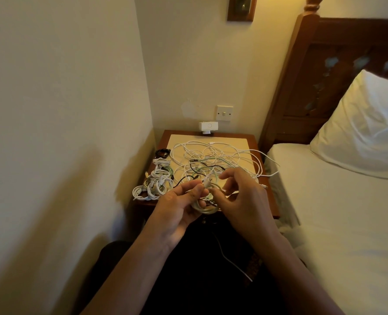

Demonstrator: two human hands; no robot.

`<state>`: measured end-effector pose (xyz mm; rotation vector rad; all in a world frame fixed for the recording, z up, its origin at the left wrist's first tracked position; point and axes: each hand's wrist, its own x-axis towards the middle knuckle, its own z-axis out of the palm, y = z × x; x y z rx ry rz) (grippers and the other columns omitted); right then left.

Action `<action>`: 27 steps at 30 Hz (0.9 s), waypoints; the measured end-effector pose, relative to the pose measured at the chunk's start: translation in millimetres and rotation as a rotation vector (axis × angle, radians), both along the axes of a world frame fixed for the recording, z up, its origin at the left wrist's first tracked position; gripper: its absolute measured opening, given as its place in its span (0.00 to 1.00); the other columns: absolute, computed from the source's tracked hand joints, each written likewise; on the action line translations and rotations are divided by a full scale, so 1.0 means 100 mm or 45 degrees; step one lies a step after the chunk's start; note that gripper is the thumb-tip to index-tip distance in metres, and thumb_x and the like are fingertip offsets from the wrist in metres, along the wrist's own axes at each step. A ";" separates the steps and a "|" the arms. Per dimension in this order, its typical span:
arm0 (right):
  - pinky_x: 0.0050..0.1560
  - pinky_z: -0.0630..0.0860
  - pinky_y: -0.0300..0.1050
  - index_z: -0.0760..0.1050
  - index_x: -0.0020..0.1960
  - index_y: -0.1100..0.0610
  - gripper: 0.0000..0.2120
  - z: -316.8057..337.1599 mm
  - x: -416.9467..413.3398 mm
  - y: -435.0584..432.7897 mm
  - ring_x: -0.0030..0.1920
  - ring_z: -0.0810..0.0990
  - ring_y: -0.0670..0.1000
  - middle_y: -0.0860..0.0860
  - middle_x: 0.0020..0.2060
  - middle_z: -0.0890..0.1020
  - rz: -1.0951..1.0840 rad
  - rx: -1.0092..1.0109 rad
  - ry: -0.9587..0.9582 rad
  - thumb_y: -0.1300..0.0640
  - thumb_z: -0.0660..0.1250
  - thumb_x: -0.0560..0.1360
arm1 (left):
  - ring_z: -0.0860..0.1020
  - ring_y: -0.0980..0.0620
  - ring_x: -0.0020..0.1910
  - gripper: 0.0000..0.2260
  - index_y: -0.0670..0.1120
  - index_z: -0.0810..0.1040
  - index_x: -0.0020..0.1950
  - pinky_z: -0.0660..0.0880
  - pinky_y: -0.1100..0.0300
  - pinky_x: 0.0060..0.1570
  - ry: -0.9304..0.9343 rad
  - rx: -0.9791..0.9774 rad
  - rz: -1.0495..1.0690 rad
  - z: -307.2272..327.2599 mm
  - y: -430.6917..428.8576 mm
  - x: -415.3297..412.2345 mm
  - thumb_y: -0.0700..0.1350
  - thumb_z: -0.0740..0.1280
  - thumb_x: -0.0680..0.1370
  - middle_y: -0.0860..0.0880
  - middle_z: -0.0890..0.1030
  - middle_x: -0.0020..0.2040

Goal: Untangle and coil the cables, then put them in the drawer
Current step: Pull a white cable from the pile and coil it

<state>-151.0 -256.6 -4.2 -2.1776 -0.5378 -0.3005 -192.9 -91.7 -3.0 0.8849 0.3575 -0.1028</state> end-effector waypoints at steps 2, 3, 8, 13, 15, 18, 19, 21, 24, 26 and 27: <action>0.39 0.81 0.37 0.77 0.58 0.47 0.11 0.01 0.03 -0.01 0.44 0.82 0.45 0.43 0.45 0.81 -0.016 0.092 0.173 0.47 0.72 0.78 | 0.81 0.53 0.35 0.14 0.42 0.81 0.58 0.82 0.58 0.39 -0.029 -0.042 -0.028 0.02 0.03 0.00 0.40 0.72 0.73 0.44 0.84 0.42; 0.42 0.82 0.38 0.79 0.57 0.48 0.08 0.01 0.04 -0.01 0.45 0.84 0.44 0.43 0.45 0.83 0.005 0.159 0.265 0.47 0.71 0.79 | 0.82 0.52 0.36 0.15 0.42 0.80 0.58 0.81 0.58 0.40 -0.043 -0.021 -0.037 0.01 0.03 -0.01 0.40 0.72 0.72 0.44 0.85 0.43; 0.43 0.84 0.42 0.83 0.52 0.50 0.04 -0.02 0.01 -0.02 0.44 0.86 0.46 0.46 0.44 0.86 0.045 0.449 0.391 0.53 0.73 0.79 | 0.86 0.45 0.47 0.14 0.42 0.80 0.58 0.83 0.54 0.45 -0.118 0.490 0.029 -0.06 -0.03 -0.07 0.38 0.75 0.74 0.42 0.86 0.48; 0.47 0.84 0.46 0.84 0.55 0.53 0.06 -0.06 0.01 -0.04 0.44 0.87 0.50 0.50 0.45 0.87 0.132 0.602 0.656 0.55 0.70 0.80 | 0.86 0.53 0.46 0.11 0.51 0.80 0.57 0.82 0.61 0.44 -0.216 1.006 0.050 -0.10 0.00 -0.07 0.43 0.75 0.77 0.48 0.86 0.49; 0.45 0.84 0.43 0.84 0.55 0.55 0.07 -0.04 -0.01 -0.06 0.44 0.88 0.51 0.52 0.44 0.88 0.181 0.634 0.723 0.56 0.69 0.80 | 0.83 0.62 0.47 0.11 0.56 0.80 0.57 0.79 0.69 0.41 -0.310 1.361 0.006 -0.11 0.04 -0.07 0.49 0.76 0.76 0.55 0.85 0.49; 0.45 0.83 0.41 0.84 0.54 0.54 0.07 -0.02 0.00 -0.08 0.45 0.88 0.52 0.52 0.45 0.88 0.236 0.609 0.767 0.57 0.68 0.80 | 0.82 0.64 0.49 0.11 0.56 0.83 0.58 0.78 0.69 0.44 -0.417 1.407 -0.126 -0.10 0.06 -0.08 0.48 0.76 0.77 0.58 0.85 0.48; 0.46 0.84 0.43 0.84 0.56 0.54 0.07 -0.03 0.01 -0.08 0.46 0.88 0.52 0.52 0.46 0.88 0.245 0.610 0.797 0.58 0.69 0.80 | 0.83 0.63 0.48 0.11 0.56 0.83 0.58 0.79 0.68 0.45 -0.421 1.414 -0.122 -0.11 0.07 -0.07 0.47 0.76 0.77 0.58 0.86 0.48; 0.52 0.84 0.49 0.81 0.60 0.54 0.10 -0.07 0.03 -0.08 0.49 0.88 0.52 0.52 0.48 0.88 0.256 0.625 0.895 0.58 0.71 0.79 | 0.84 0.61 0.46 0.10 0.54 0.84 0.57 0.79 0.68 0.44 -0.395 1.426 -0.009 -0.14 0.09 -0.05 0.45 0.75 0.77 0.56 0.86 0.46; 0.58 0.83 0.53 0.80 0.59 0.54 0.11 -0.19 0.01 -0.05 0.51 0.87 0.54 0.53 0.48 0.88 0.254 0.539 0.962 0.59 0.73 0.78 | 0.85 0.57 0.44 0.09 0.53 0.84 0.55 0.80 0.64 0.42 -0.333 1.334 0.104 -0.20 0.10 -0.03 0.41 0.74 0.77 0.53 0.86 0.46; 0.58 0.83 0.55 0.82 0.55 0.56 0.07 -0.28 -0.02 -0.02 0.51 0.87 0.55 0.55 0.47 0.88 0.240 0.548 0.978 0.61 0.72 0.78 | 0.85 0.52 0.47 0.10 0.53 0.83 0.54 0.82 0.59 0.46 -0.230 1.225 0.060 -0.25 0.10 -0.02 0.41 0.75 0.76 0.50 0.86 0.47; 0.58 0.83 0.56 0.83 0.54 0.57 0.05 -0.31 -0.02 0.00 0.50 0.87 0.55 0.56 0.47 0.87 0.227 0.586 0.986 0.61 0.71 0.79 | 0.85 0.48 0.50 0.11 0.51 0.83 0.56 0.82 0.58 0.49 -0.162 1.066 -0.002 -0.25 0.10 -0.02 0.39 0.75 0.76 0.48 0.87 0.49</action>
